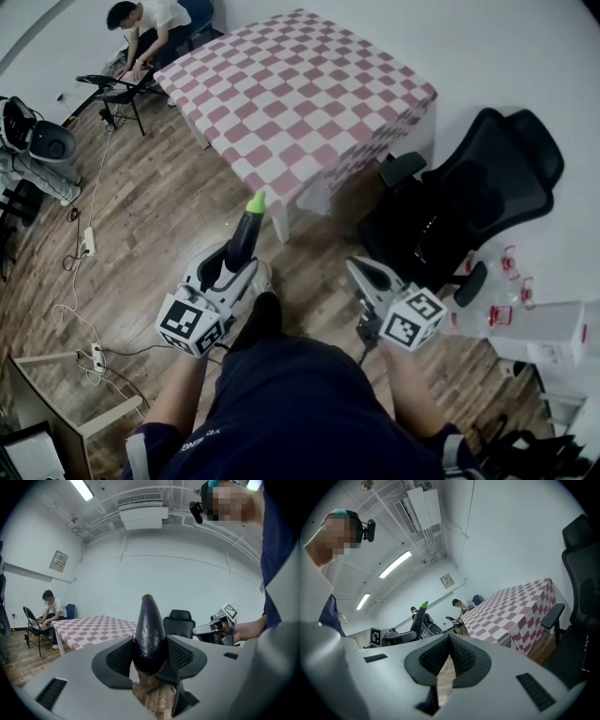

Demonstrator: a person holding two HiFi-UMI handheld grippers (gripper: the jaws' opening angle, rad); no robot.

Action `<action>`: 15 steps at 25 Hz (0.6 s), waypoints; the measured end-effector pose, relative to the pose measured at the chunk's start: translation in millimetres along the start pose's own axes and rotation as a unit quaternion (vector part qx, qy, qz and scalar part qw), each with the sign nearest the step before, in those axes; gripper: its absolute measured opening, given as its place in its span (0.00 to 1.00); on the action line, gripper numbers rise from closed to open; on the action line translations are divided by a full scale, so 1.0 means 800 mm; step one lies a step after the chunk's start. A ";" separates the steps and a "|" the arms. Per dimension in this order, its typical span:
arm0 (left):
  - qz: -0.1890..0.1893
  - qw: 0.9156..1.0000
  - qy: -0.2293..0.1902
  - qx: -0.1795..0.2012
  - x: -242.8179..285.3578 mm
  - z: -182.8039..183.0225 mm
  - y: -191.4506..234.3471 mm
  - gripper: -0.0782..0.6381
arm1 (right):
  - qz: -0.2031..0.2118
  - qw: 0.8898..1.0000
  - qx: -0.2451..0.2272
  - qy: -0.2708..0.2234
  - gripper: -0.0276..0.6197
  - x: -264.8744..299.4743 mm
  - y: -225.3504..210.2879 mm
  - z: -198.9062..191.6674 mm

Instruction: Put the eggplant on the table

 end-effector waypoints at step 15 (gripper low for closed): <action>-0.031 0.999 0.029 -0.007 0.133 0.071 0.262 0.44 | -0.019 0.999 0.030 0.037 0.07 0.227 -0.076 0.141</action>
Point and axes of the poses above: the fingertips, and each gripper's own axes: x forward along the fingers, y to its left, z out of its top, the point moved 2 cm from there along -x, backward along the fingers, and after that the axes turned 14 degrees about y, right-handed, at the moved point
